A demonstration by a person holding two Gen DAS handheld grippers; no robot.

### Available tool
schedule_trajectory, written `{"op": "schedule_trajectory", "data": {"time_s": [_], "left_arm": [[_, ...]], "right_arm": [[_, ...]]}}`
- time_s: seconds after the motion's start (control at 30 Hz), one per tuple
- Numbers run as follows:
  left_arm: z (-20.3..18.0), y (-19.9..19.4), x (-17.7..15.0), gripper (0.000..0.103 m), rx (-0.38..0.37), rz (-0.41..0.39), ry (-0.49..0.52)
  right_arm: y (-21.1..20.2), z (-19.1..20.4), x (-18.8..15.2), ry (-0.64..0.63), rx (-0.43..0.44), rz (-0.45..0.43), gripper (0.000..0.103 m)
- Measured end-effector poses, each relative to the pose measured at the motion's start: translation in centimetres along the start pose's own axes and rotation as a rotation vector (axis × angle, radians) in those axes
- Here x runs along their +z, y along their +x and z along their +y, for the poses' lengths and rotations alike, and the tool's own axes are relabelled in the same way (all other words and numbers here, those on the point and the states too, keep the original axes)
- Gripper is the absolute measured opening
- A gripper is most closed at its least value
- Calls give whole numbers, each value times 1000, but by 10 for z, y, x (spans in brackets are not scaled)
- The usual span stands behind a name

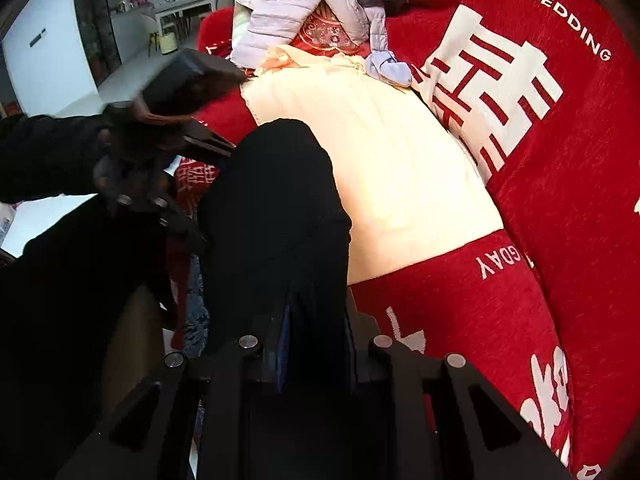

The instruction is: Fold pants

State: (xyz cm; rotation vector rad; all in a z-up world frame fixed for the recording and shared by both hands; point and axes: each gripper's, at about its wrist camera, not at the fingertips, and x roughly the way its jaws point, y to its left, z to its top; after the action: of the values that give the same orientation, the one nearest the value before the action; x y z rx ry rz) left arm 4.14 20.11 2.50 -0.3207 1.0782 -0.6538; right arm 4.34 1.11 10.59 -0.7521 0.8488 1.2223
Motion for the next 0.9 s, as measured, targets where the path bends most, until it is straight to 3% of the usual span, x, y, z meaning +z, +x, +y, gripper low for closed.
{"op": "schedule_trajectory", "data": {"time_s": [0.1,0.23,0.3,0.33,0.37,0.43,0.5,0.57,0.63,0.67,0.8,0.9], "left_arm": [[-1,19,13,103,-71,50,6],[-15,26,17,102,-49,76,35],[-17,20,17,75,-24,57,17],[-15,18,17,48,-12,55,-1],[-10,15,18,42,-31,70,-37],[-6,13,18,37,-34,93,-90],[-10,14,16,34,33,112,-98],[-12,11,15,32,51,111,-114],[-14,7,17,30,51,102,-135],[-16,3,20,29,51,93,-145],[-29,4,20,28,80,80,-154],[-39,4,25,28,133,100,-156]], "right_arm": [[9,-5,3,2,-10,22,24],[22,-19,1,50,-4,43,25],[27,-24,0,80,-6,52,26],[29,-27,-1,96,-8,58,28],[31,-31,0,123,-12,63,32],[28,-40,0,189,-44,62,52],[17,-49,-4,255,-102,38,60],[2,-61,-20,344,-239,52,72],[-8,-68,-43,435,-360,106,74],[-15,-69,-60,511,-359,100,74],[-27,-65,-124,860,-193,-12,74],[-2,-51,-161,1005,-136,33,73]]}}
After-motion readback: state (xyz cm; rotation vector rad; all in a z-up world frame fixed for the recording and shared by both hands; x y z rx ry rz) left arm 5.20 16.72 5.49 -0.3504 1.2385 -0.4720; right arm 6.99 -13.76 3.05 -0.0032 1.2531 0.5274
